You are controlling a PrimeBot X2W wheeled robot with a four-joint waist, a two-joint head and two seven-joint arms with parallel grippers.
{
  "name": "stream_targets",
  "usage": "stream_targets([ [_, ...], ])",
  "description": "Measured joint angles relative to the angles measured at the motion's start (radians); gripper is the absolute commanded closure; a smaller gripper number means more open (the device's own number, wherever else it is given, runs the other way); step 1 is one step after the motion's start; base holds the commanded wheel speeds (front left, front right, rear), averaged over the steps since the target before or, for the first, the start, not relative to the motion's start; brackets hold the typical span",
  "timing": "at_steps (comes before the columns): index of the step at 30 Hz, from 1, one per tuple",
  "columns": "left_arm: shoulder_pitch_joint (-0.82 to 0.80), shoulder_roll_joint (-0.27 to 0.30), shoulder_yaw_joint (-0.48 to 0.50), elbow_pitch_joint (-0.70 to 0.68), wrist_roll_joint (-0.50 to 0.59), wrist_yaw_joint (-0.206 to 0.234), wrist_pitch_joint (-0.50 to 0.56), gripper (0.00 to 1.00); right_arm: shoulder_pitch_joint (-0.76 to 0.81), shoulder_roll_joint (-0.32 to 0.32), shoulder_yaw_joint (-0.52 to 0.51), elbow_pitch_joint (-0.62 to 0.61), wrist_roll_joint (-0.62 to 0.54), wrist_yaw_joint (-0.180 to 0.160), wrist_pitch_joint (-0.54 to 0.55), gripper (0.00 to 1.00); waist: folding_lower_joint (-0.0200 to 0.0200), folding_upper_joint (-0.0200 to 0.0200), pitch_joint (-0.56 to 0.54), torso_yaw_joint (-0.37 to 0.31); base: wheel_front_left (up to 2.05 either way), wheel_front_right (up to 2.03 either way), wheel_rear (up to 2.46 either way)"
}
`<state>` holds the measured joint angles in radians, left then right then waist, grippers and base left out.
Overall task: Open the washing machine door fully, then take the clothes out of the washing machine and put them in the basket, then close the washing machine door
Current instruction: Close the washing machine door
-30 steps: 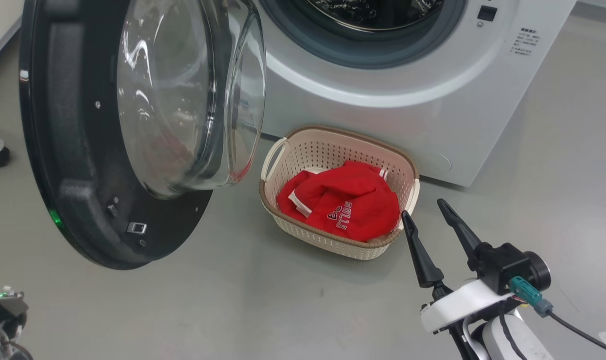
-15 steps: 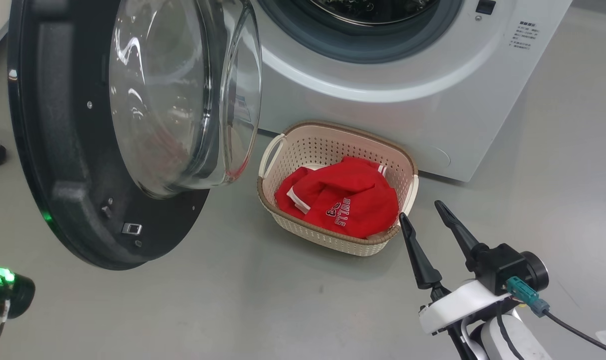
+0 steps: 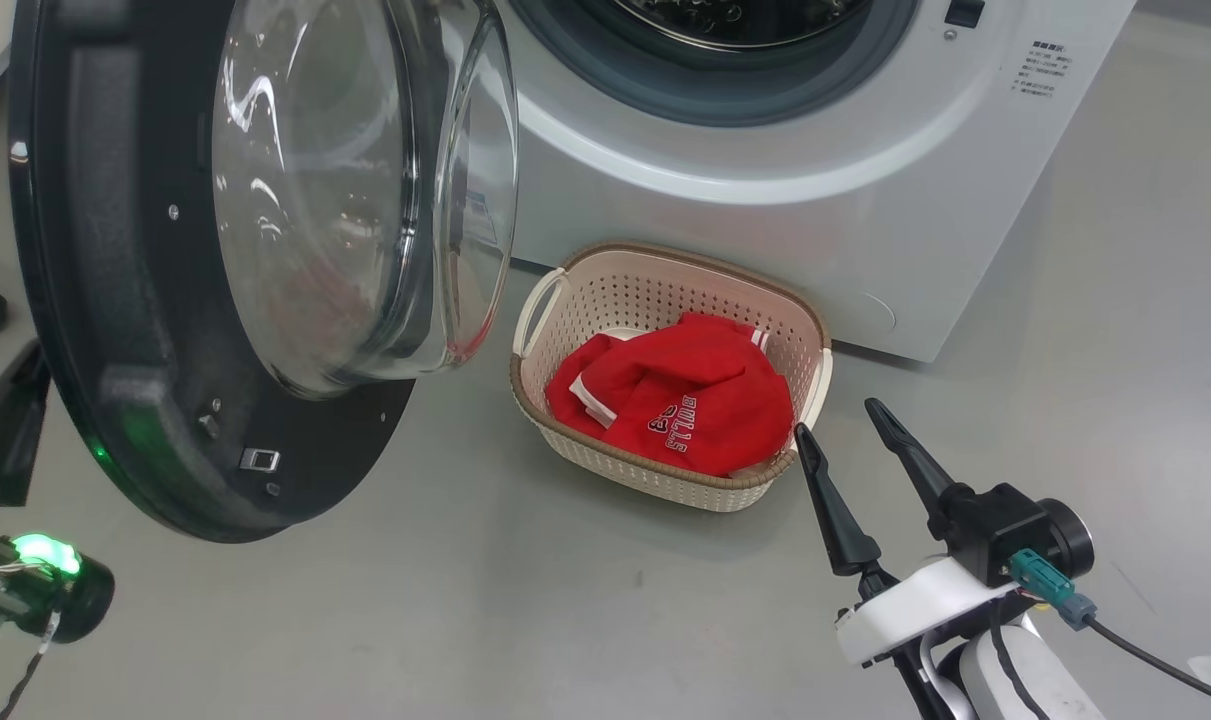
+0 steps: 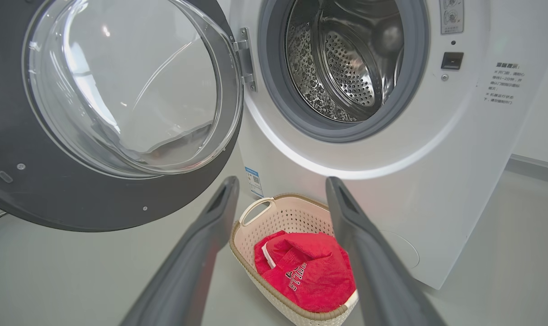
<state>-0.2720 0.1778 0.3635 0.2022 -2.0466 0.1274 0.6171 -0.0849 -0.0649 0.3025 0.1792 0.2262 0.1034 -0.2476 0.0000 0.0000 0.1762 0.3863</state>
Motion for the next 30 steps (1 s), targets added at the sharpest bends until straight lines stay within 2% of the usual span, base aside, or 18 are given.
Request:
stream_targets([
  [17,0.062,0.01,-0.126,-0.034,-0.032,0.0,0.078,1.0,-0.011,0.001,-0.006,0.001,0.0,0.001,0.0,0.0,0.0,0.0,-0.007,-0.015,0.0,0.0,0.0],
  [30,0.108,0.019,-0.189,-0.112,-0.045,0.0,0.086,1.0,-0.02,0.002,-0.005,0.002,0.0,0.001,0.0,0.0,0.0,0.0,-0.012,-0.075,0.0,0.0,0.0],
])
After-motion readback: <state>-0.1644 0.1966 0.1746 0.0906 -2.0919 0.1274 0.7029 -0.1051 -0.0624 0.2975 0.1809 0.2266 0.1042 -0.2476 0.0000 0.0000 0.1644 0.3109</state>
